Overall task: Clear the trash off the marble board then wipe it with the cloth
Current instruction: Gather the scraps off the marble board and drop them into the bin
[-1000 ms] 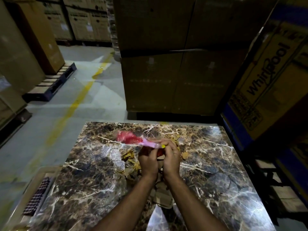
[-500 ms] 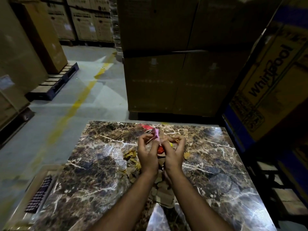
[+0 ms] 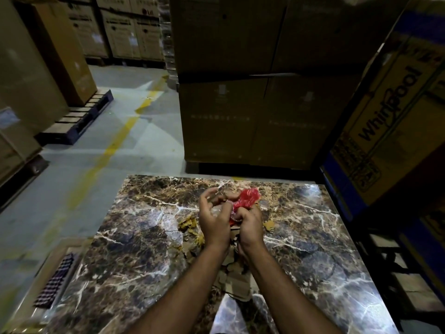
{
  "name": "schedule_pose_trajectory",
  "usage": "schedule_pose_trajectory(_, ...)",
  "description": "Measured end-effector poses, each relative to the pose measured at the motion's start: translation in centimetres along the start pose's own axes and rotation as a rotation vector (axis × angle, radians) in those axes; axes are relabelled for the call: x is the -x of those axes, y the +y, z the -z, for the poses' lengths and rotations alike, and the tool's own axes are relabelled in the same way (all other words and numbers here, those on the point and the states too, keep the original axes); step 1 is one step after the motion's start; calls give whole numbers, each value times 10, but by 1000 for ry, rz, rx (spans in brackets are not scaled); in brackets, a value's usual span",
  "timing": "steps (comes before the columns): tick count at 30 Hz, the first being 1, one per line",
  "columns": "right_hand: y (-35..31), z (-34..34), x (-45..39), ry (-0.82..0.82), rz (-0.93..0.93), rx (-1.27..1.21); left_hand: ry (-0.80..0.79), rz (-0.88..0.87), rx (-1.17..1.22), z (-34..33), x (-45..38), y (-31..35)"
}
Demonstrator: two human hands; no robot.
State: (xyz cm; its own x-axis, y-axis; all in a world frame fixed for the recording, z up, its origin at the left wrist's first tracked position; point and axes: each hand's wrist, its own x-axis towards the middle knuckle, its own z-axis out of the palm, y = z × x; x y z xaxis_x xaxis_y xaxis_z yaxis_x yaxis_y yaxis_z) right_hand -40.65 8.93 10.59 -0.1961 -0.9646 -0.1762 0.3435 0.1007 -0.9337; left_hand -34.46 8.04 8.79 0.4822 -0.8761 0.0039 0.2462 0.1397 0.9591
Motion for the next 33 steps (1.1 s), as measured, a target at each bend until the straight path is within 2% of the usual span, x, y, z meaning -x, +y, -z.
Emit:
schedule_pose_trajectory(7,-2,7,-4,144,-75,-155,-124,7,32,-6,6,-1)
schedule_pose_trajectory(12,2,11,-4,26,-68,-278,-156,67,64,-6,5,-6)
schedule_pose_trajectory(19,0,8,2,108,2,-26,-77,39,91,-7,12,1)
schedule_pose_trajectory(25,-4,14,1,19,44,-59,-74,-24,51,-10,10,2)
schedule_pose_trajectory(29,-6,18,4,60,91,-68,-107,-33,45,-18,14,3)
schedule_pose_trajectory(33,-4,25,2,52,134,-83,-48,-8,84,-31,21,5)
